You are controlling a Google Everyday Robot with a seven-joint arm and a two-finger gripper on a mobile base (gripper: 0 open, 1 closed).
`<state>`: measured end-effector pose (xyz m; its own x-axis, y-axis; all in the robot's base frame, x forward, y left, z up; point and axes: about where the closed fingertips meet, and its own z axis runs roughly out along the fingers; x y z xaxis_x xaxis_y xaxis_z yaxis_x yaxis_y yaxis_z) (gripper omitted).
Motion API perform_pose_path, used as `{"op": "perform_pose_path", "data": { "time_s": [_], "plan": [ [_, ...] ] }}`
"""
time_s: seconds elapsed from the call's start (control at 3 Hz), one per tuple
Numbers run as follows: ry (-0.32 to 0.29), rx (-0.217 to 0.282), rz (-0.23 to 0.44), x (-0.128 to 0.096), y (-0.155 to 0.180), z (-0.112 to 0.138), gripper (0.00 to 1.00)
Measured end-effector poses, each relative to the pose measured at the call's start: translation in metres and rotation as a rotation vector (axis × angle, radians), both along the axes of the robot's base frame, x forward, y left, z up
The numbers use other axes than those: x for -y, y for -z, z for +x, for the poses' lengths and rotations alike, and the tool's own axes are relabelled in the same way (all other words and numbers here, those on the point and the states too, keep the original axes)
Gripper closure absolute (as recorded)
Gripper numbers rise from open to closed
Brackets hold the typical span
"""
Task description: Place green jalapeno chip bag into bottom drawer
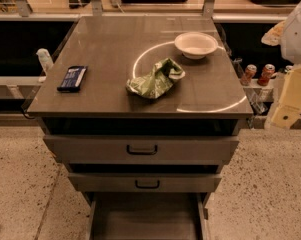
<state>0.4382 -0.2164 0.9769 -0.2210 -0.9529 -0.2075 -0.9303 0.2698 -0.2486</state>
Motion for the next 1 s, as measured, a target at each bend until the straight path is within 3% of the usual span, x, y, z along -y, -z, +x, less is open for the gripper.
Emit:
{"op": "perform_pose_path", "data": {
  "time_s": [0.33,0.67,1.0],
  "plan": [
    [0.0,0.0,0.0,0.0,0.0,0.0,0.0],
    [-0.061,-0.013,0.042,-0.02,0.005,0.015,0.0],
    [-0.226,-0.056,0.115,-0.082,0.022,0.045,0.0]
  ]
}}
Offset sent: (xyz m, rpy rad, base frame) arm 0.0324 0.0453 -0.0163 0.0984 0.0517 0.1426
